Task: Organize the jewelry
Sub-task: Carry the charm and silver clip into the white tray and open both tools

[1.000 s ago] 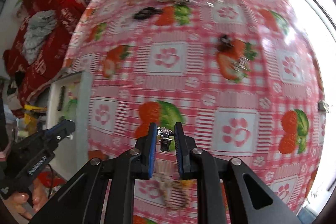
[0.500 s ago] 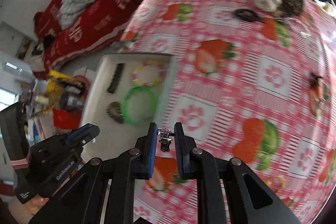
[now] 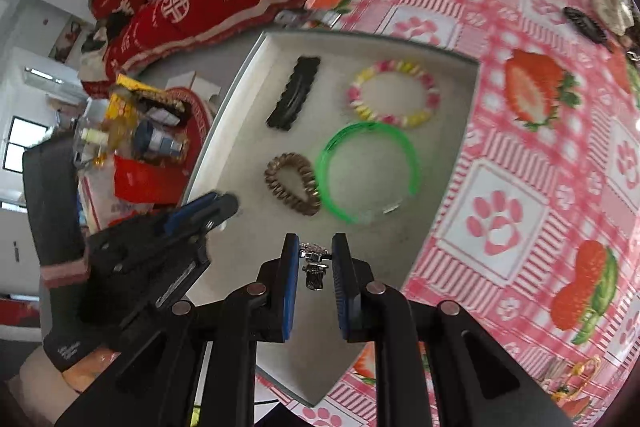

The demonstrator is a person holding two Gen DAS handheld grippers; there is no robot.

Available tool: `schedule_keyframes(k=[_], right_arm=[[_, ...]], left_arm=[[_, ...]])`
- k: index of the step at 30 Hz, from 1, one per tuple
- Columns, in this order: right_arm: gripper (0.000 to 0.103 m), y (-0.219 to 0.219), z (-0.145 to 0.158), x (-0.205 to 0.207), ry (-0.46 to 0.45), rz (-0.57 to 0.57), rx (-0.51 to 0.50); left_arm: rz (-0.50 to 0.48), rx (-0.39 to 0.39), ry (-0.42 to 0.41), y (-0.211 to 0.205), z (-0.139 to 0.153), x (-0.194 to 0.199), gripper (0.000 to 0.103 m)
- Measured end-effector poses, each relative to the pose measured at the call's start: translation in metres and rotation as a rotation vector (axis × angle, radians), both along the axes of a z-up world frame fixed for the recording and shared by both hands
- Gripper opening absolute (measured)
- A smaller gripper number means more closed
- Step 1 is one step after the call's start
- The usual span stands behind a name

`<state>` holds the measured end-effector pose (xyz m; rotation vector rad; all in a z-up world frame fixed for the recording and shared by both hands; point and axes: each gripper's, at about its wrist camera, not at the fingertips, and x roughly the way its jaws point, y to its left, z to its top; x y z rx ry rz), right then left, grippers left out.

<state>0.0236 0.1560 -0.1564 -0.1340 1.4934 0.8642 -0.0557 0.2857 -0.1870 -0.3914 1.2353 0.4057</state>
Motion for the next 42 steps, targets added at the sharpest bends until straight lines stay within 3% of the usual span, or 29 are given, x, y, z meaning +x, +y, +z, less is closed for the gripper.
schedule_keyframes(k=[9,20,27,31,36,37,38,39,40,42], right_arm=[[0.018,0.012,-0.035,-0.003,0.083,0.015,-0.030],[0.018,0.013,-0.050,0.004,0.025,0.021,-0.075],[0.018,0.013,-0.046,0.004,0.017,0.029,-0.075],[0.029,0.009,-0.041,0.006,0.012,0.019,-0.064],[0.029,0.006,-0.037,0.011,0.011,-0.008,-0.051],[0.029,0.005,-0.037,0.011,0.011,-0.009,-0.050],[0.029,0.005,-0.036,0.011,0.010,-0.009,-0.049],[0.029,0.004,-0.034,0.012,0.006,-0.010,-0.047],[0.029,0.001,-0.033,0.011,0.004,-0.009,-0.045],[0.029,-0.002,-0.029,0.011,-0.006,-0.010,-0.042]], left_arm=[[-0.008,0.012,0.009,0.007,-0.014,0.023,0.019],[-0.030,0.063,0.032,0.005,-0.020,0.033,0.020],[-0.031,0.091,0.050,0.003,-0.018,0.033,0.020],[-0.034,0.111,0.054,0.003,-0.016,0.033,0.020],[-0.043,0.113,0.047,0.002,-0.012,0.031,0.020],[-0.044,0.114,0.048,0.002,-0.012,0.031,0.024],[-0.044,0.113,0.049,0.002,-0.011,0.031,0.038],[-0.038,0.119,0.049,0.001,-0.011,0.030,0.079],[-0.023,0.139,0.041,0.001,-0.008,0.029,0.090],[-0.030,0.120,0.011,-0.001,-0.003,0.028,0.090]])
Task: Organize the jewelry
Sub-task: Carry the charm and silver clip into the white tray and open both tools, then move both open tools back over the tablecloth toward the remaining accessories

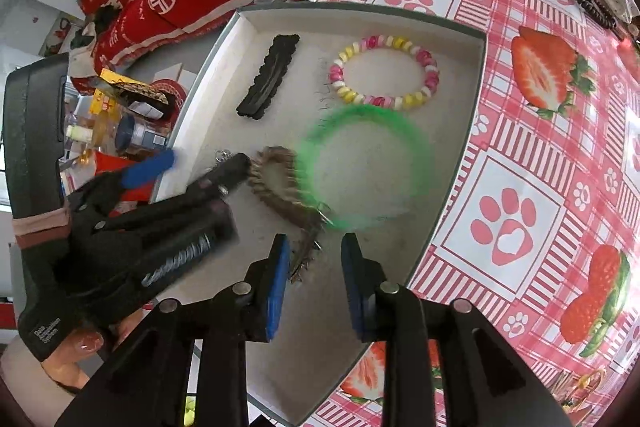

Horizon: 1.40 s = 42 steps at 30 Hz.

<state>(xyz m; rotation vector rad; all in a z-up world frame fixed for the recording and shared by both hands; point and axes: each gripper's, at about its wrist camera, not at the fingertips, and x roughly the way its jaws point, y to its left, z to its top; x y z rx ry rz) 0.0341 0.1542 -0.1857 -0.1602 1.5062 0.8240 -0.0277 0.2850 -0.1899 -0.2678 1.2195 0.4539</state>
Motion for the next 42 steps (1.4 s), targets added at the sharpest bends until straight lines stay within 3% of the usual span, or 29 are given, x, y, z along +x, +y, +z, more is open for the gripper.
schedule_keyframes(k=[12,13,18,22,27,42], right_arm=[[0.033,-0.035,0.029,0.008,-0.070,-0.064,0.001],[0.037,-0.037,0.030,0.006,-0.072,-0.072,0.000],[0.051,-0.057,0.034,0.012,-0.074,-0.121,-0.007],[0.068,-0.077,0.035,0.016,-0.072,-0.162,-0.016],[0.080,-0.107,0.032,0.021,-0.056,-0.234,-0.030],[0.083,-0.208,0.027,0.032,-0.037,-0.434,-0.069]], left_arm=[[-0.003,0.013,0.026,-0.008,0.005,0.001,0.094],[-0.003,0.014,0.030,-0.008,0.005,0.001,0.103],[-0.006,0.024,0.026,-0.014,0.010,-0.003,0.103],[-0.026,0.029,0.044,-0.023,0.013,-0.002,0.103],[-0.059,0.028,0.053,-0.041,0.021,0.003,0.103],[-0.208,0.012,0.064,-0.118,0.033,0.038,0.103]])
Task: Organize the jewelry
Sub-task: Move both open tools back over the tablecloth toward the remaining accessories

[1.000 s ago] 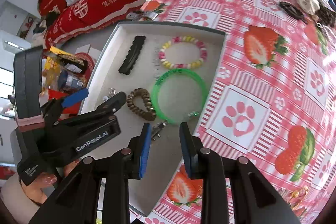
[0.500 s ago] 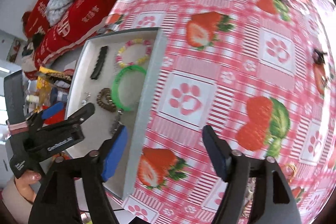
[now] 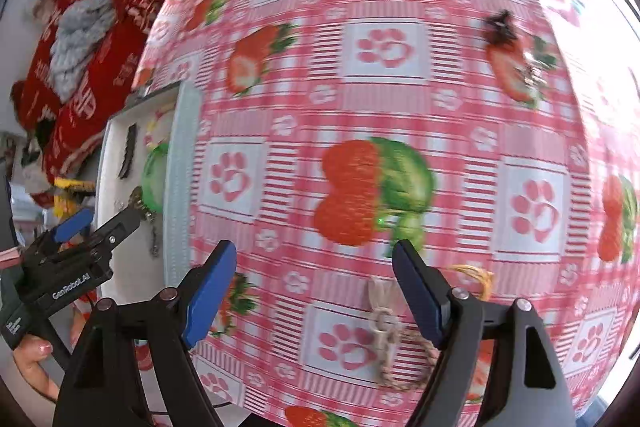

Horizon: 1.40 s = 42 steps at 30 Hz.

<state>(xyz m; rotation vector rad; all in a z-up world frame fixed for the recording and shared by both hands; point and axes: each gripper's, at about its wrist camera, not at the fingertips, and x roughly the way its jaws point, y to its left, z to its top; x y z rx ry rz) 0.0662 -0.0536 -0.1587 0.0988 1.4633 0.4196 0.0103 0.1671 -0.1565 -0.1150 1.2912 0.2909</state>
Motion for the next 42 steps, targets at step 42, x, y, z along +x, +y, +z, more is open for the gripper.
schedule_keyframes(k=[42], right_arm=[[0.103,-0.127,-0.030,-0.004,-0.024,-0.024,-0.203]], left_arm=[[-0.303,-0.140,0.152,-0.171,-0.052,0.010,0.103]])
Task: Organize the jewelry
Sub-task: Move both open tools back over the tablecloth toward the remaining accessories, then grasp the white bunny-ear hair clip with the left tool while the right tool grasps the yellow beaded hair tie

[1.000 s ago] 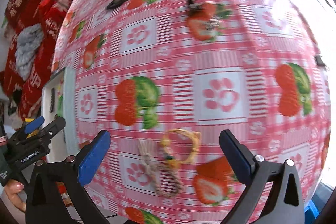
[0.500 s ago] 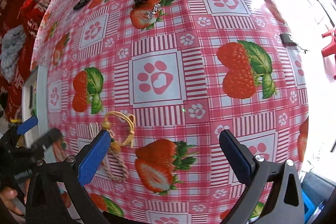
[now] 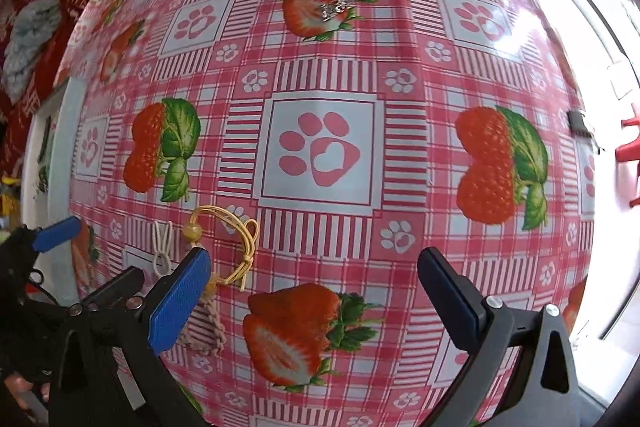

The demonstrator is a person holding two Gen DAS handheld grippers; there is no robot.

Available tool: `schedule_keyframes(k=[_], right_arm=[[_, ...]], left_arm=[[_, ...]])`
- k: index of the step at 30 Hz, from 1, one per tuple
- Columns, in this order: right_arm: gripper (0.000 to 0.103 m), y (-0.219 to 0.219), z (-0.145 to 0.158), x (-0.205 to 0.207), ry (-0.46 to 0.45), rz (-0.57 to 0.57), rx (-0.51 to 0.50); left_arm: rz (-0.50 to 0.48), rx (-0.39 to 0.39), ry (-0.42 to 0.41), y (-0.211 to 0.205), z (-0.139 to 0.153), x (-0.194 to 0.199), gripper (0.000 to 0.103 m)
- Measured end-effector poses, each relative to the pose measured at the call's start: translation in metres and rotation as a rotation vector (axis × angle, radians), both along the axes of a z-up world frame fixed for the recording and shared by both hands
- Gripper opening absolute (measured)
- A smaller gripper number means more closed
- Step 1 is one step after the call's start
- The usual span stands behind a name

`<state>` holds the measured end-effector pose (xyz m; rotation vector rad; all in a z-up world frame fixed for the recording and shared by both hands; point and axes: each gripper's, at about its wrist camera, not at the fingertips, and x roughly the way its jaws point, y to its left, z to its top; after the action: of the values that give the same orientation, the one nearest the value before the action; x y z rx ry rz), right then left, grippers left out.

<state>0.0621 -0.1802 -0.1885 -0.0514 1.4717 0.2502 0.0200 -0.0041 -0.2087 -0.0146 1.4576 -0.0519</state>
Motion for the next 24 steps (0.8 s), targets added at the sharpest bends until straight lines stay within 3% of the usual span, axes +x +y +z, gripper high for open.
schedule_keyframes(k=[10,15,21,24], right_arm=[[0.095,0.023,-0.014,0.008,-0.031,0.120,-0.085],[0.084,0.032,-0.019,0.007,-0.054,0.177,-0.141],[0.075,0.035,-0.019,0.007,-0.063,0.178,-0.140],[0.062,0.036,-0.017,0.004,-0.069,0.176,-0.128]], left_arm=[[-0.037,-0.006,0.016,-0.008,-0.019,0.013,0.103],[-0.053,0.000,0.010,-0.010,-0.026,0.017,0.103],[-0.052,0.027,0.020,-0.010,-0.026,0.020,0.103],[-0.051,0.022,0.029,-0.007,-0.026,0.019,0.103]])
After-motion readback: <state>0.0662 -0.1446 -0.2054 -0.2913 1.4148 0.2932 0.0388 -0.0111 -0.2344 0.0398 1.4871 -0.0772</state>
